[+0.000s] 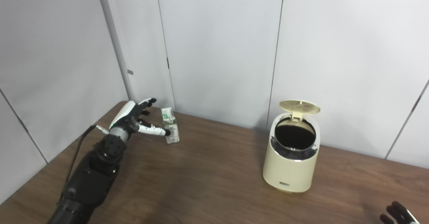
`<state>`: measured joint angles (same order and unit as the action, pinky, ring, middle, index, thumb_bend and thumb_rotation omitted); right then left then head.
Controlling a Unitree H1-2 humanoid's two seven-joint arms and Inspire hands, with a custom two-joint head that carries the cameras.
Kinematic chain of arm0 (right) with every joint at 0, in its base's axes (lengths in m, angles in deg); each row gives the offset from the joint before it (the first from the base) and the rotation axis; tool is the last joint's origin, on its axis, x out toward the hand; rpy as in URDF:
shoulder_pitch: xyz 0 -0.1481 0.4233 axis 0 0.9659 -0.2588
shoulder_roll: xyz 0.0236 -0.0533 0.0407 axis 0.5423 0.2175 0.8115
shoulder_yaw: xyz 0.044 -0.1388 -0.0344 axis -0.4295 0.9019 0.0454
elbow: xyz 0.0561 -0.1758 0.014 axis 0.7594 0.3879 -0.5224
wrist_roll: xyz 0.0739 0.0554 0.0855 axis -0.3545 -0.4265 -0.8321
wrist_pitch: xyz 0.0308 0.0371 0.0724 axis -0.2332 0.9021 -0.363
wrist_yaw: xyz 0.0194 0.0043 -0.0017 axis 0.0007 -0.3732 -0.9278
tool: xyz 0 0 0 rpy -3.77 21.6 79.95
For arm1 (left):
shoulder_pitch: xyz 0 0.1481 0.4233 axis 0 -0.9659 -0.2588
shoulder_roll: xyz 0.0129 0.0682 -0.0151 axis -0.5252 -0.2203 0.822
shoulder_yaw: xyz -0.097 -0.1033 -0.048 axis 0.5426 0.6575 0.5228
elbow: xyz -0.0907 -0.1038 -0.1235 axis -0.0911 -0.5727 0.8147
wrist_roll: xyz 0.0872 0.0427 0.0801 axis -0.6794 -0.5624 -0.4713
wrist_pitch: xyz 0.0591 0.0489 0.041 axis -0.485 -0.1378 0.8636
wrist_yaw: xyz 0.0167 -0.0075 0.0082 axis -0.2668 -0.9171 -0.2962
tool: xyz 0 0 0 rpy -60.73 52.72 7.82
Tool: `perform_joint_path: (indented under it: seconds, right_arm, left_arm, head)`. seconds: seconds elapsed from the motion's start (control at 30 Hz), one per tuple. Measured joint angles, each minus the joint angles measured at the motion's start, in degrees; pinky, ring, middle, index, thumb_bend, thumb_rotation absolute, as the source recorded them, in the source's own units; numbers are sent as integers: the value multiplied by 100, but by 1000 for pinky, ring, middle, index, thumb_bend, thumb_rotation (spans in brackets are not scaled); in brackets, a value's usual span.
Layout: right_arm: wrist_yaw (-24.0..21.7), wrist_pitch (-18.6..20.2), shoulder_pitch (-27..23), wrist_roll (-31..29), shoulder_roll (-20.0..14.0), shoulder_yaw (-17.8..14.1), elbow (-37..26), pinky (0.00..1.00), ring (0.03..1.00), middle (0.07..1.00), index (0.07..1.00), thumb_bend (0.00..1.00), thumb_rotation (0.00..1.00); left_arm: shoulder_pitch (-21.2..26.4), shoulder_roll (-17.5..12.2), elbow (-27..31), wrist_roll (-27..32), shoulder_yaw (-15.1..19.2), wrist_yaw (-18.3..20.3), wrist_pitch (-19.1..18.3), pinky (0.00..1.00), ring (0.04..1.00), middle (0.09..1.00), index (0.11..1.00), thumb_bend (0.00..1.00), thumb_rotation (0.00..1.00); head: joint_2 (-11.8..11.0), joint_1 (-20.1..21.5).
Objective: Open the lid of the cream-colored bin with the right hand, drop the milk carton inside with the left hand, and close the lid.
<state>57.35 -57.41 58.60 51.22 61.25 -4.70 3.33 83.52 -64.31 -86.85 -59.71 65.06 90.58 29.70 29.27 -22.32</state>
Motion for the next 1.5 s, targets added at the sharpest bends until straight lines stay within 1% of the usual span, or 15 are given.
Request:
perform_joint_path:
  seconds: [0.13,0.27,0.33,0.37,0.43,0.53,0.6,0.77,0.93,1.03,1.43,1.5]
  right_arm:
    - [3,2,-3,4,17,4,-2,773,892,915,895,844,921]
    - [23,13,-8,4,35,2,-4,776,897,913,889,834,912]
    - [49,14,-11,4,47,2,-6,768,894,908,883,832,909]
    - [66,16,-13,4,50,2,-8,771,893,908,883,830,908]
    - [90,23,-13,4,52,4,-41,779,896,910,885,827,907]
    - [104,27,-22,4,52,6,-130,788,902,917,892,828,906]
    - [103,28,-31,2,51,6,-128,791,906,919,895,821,904]
    - [104,31,-30,1,52,5,-127,826,923,932,908,816,910]
    - [112,60,-30,-45,85,5,-128,841,930,937,912,783,925]
    - [120,67,-31,-45,102,6,-131,851,935,943,919,764,937]
    - [123,69,-31,-79,149,6,-143,847,931,937,922,724,941]
    - [124,70,-31,-79,151,6,-151,841,927,933,920,716,941]
  left_arm:
    - [186,-65,-332,-118,-140,200,-7,745,912,981,983,929,165]
    - [328,-107,-513,-138,-261,249,-8,752,895,967,969,924,138]
    - [398,-113,-565,-147,-304,250,-8,710,877,966,963,923,133]
    - [453,-112,-618,-154,-329,255,-8,670,849,961,961,923,130]
    - [544,-113,-712,-202,-380,272,-9,649,830,955,957,926,126]
    - [649,-113,-821,-284,-471,275,-6,647,816,946,945,932,114]
    - [705,-113,-956,-356,-509,276,-6,646,820,940,946,929,128]
    - [729,-114,-1139,-364,-617,284,-6,679,836,925,936,940,128]
    - [798,-141,-1325,-364,-846,250,-3,686,844,913,932,928,132]
    - [883,-196,-1413,-365,-988,249,-3,679,839,910,920,919,111]
    - [936,-263,-1538,-194,-1010,243,-2,650,789,862,885,877,93]
    - [936,-264,-1541,-177,-1009,232,-1,622,748,837,873,863,74]
  head:
    - [0,44]
    - [26,44]
    - [26,44]
    - [26,44]
    - [26,44]
    - [26,105]
    - [18,123]
    - [18,167]
    - [9,176]
    - [18,185]
    - [0,237]
    - [0,237]
